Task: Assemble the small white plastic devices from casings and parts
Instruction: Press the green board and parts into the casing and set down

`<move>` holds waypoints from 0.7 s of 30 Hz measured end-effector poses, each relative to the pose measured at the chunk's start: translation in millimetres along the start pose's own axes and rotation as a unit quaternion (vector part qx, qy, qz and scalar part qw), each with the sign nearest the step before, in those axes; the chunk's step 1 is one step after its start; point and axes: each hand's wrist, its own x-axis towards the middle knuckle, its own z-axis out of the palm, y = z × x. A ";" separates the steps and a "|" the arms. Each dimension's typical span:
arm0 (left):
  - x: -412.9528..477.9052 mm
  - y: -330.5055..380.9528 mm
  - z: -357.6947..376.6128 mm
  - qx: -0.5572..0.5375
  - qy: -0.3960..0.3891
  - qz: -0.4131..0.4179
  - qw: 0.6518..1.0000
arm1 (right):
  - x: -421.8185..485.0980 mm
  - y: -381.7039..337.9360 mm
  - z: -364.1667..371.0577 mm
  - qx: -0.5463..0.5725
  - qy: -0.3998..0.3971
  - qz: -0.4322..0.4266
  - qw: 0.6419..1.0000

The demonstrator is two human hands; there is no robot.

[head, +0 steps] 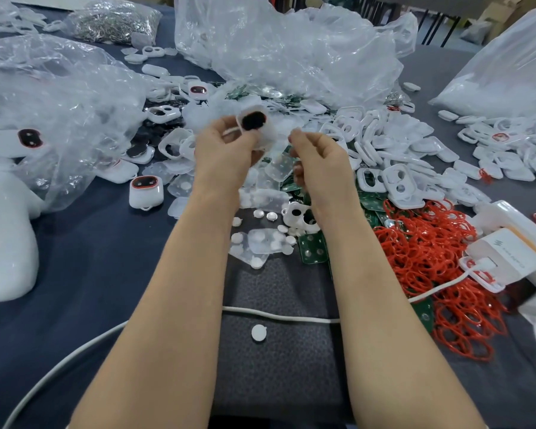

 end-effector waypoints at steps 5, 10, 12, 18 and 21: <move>3.8 20.9 -13.5 -0.049 0.079 0.068 0.993 | -20.8 0.6 35.0 -0.314 -0.134 -0.137 0.930; 4.0 24.3 -16.0 -0.075 0.113 0.087 0.987 | -35.1 10.3 74.3 -0.507 -0.199 -0.209 0.812; 3.1 23.6 -14.6 -0.089 0.117 0.090 0.985 | -35.8 11.8 78.6 -0.512 -0.209 -0.197 0.810; 3.3 19.0 -13.7 -0.090 0.098 0.063 0.989 | -33.9 0.1 59.2 -0.332 -0.209 -0.117 0.912; 5.2 14.2 -12.2 -0.090 0.082 0.032 0.992 | -22.0 -6.3 27.6 -0.224 -0.151 -0.059 0.961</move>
